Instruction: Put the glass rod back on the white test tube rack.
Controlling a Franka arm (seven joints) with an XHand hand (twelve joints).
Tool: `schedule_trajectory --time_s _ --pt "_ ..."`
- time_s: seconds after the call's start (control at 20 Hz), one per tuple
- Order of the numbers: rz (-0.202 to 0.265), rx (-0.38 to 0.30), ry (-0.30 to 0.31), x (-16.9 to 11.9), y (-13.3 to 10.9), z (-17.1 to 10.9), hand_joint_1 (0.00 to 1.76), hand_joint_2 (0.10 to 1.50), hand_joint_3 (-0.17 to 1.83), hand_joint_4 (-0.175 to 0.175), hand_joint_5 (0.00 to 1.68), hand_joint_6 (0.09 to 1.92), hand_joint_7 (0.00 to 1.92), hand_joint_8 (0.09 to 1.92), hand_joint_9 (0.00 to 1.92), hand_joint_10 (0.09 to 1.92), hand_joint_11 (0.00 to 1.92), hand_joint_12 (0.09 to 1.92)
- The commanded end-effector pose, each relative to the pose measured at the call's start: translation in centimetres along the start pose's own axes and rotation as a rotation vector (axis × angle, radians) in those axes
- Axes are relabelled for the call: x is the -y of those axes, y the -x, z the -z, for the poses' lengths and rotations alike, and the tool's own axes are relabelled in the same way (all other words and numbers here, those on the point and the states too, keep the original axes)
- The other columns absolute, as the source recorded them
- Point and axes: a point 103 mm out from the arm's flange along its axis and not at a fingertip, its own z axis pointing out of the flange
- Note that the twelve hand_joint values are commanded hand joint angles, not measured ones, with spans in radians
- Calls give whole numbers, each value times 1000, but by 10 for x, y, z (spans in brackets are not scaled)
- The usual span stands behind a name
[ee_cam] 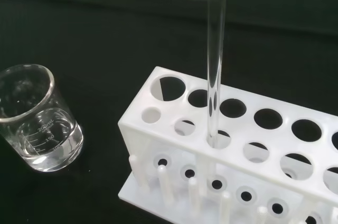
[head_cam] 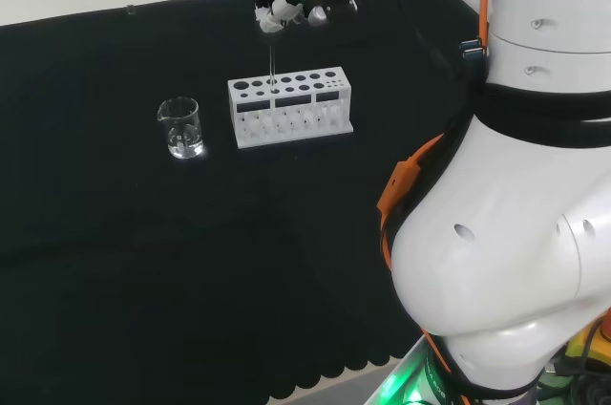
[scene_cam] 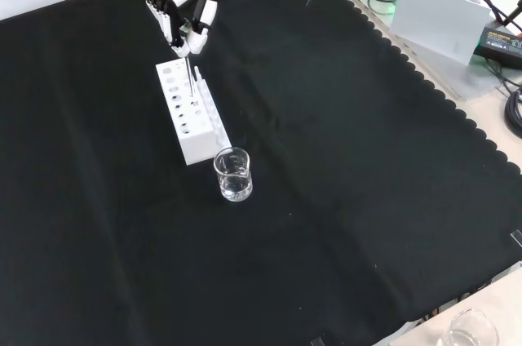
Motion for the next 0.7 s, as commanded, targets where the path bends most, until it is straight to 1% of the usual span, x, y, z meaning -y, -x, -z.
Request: schedule_trajectory --time_s 0.05,0.1,0.2,0.35,0.7 --pt "-4 -11 -19 2 1 -2 1324 613 549 -167 836 933 1199 558 1775 138 1656 612" --pt "-5 -11 -19 3 1 -2 1323 530 694 -172 781 972 1141 626 1774 126 1656 617" --pt "-8 -12 -19 4 2 -2 1324 456 826 -175 729 1003 1084 685 1775 115 1656 623" --pt "-8 -13 -18 6 4 -1 1330 431 865 -175 706 1008 1062 703 1786 115 1655 625" --pt "-9 -18 -13 12 6 2 1340 426 866 -175 700 1005 1053 707 1803 119 1662 633"
